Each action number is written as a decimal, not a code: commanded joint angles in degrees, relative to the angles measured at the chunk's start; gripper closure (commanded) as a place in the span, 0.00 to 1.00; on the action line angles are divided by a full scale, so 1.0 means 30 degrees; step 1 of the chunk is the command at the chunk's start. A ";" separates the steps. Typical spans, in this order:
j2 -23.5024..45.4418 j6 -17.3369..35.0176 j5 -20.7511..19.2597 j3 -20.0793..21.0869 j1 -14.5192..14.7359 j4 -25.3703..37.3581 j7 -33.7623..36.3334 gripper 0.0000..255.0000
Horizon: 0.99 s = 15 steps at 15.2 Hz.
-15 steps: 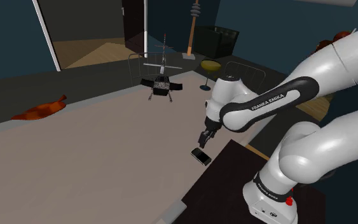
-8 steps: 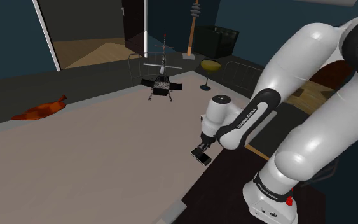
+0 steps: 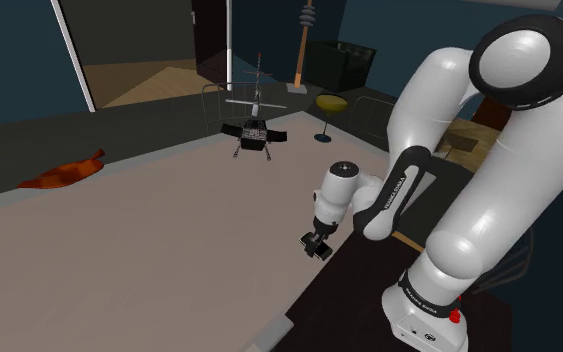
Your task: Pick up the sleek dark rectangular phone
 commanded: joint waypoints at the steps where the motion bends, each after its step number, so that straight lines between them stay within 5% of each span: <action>1: 0.0269 0.0121 -0.0999 -0.0348 0.0124 0.0134 0.0718 1.00; 10: 0.0253 0.0137 -0.1059 -0.0374 0.0146 0.0101 0.0775 1.00; 13: -0.1525 -0.0559 0.5336 0.1967 -0.0562 -0.0786 -0.3987 1.00; 15: -0.2661 -0.1260 0.8895 0.2266 0.0182 -0.1113 -0.6505 1.00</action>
